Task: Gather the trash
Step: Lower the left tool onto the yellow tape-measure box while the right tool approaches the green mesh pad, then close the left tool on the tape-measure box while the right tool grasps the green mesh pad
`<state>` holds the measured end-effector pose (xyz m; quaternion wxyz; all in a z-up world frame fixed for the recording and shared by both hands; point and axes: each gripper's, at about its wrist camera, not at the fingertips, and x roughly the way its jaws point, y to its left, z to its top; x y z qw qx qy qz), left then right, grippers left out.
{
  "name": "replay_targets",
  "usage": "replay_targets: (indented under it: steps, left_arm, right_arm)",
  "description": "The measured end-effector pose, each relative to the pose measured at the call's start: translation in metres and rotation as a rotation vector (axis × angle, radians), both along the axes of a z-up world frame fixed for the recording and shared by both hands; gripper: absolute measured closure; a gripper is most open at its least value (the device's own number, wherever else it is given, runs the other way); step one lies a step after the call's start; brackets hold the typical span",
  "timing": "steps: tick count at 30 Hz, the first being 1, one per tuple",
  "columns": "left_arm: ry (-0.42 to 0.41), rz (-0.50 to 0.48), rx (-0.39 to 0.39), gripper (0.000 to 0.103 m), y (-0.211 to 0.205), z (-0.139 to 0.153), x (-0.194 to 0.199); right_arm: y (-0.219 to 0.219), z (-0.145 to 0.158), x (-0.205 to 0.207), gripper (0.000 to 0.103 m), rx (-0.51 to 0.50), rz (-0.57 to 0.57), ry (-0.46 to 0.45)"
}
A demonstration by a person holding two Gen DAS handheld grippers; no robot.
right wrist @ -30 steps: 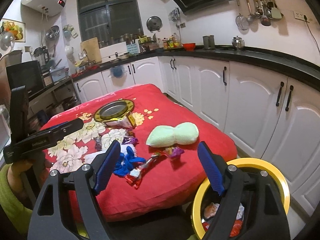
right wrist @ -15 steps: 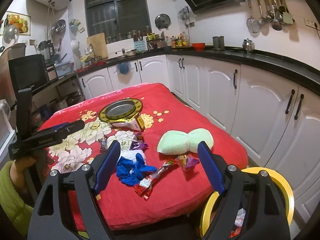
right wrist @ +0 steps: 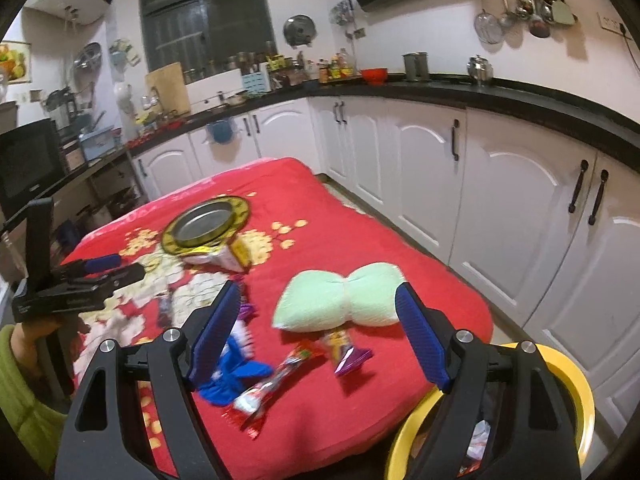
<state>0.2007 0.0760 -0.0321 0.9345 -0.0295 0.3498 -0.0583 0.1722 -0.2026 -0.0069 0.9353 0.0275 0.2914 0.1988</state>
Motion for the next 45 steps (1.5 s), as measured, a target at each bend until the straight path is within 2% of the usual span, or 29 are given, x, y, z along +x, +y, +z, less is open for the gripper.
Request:
replay_targets:
  steps: [3,8,10,12,14,18,21,26,30,33,36,38,40,41,43,45]
  left_arm:
    - [0.033,-0.072,0.008,0.011,-0.005,-0.008,0.019]
    - [0.052,-0.157,0.157,0.011,-0.02,-0.015,0.054]
    - [0.052,-0.208,0.173,0.012,-0.024,-0.015,0.064]
    - [0.069,-0.251,0.202,0.018,-0.027,-0.017,0.074]
    - [0.102,-0.27,0.251,0.024,-0.03,-0.022,0.086]
    - [0.144,-0.291,0.287,0.034,-0.028,-0.033,0.099]
    - [0.154,-0.313,0.348,0.035,-0.034,-0.04,0.102]
    - [0.147,-0.331,0.393,0.037,-0.043,-0.045,0.108]
    - [0.13,-0.335,0.379,0.038,-0.047,-0.044,0.113]
    - [0.145,-0.342,0.374,0.046,-0.047,-0.05,0.118]
    - [0.143,-0.35,0.356,0.049,-0.047,-0.053,0.119]
    - [0.144,-0.348,0.336,0.05,-0.044,-0.052,0.12]
    - [0.143,-0.345,0.327,0.051,-0.043,-0.053,0.119]
    - [0.139,-0.344,0.331,0.051,-0.044,-0.053,0.118]
    - [0.129,-0.344,0.343,0.058,-0.046,-0.054,0.114]
    - [0.129,-0.333,0.352,0.058,-0.048,-0.055,0.11]
  right_arm:
    - [-0.004,-0.008,0.015,0.026,-0.005,-0.03,0.03]
    - [-0.008,-0.024,0.035,0.026,-0.007,-0.065,0.088]
    - [-0.008,-0.03,0.042,0.026,-0.009,-0.074,0.108]
    - [-0.009,-0.037,0.049,0.026,-0.009,-0.084,0.131]
    - [-0.01,-0.041,0.054,0.026,-0.001,-0.091,0.147]
    - [-0.008,-0.048,0.064,0.026,-0.011,-0.101,0.175]
    - [-0.006,-0.054,0.073,0.026,-0.018,-0.104,0.197]
    - [-0.005,-0.067,0.092,0.026,0.004,-0.109,0.26]
    - [-0.008,-0.08,0.104,0.026,0.051,-0.114,0.327]
    - [-0.011,-0.085,0.11,0.027,0.096,-0.113,0.355]
    - [-0.01,-0.084,0.112,0.039,0.126,-0.091,0.366]
    - [-0.008,-0.082,0.112,0.039,0.12,-0.087,0.361]
    - [-0.008,-0.079,0.111,0.044,0.123,-0.099,0.349]
    - [-0.01,-0.079,0.111,0.045,0.133,-0.107,0.35]
    - [-0.012,-0.078,0.112,0.048,0.153,-0.116,0.353]
    - [-0.011,-0.076,0.112,0.051,0.156,-0.117,0.345]
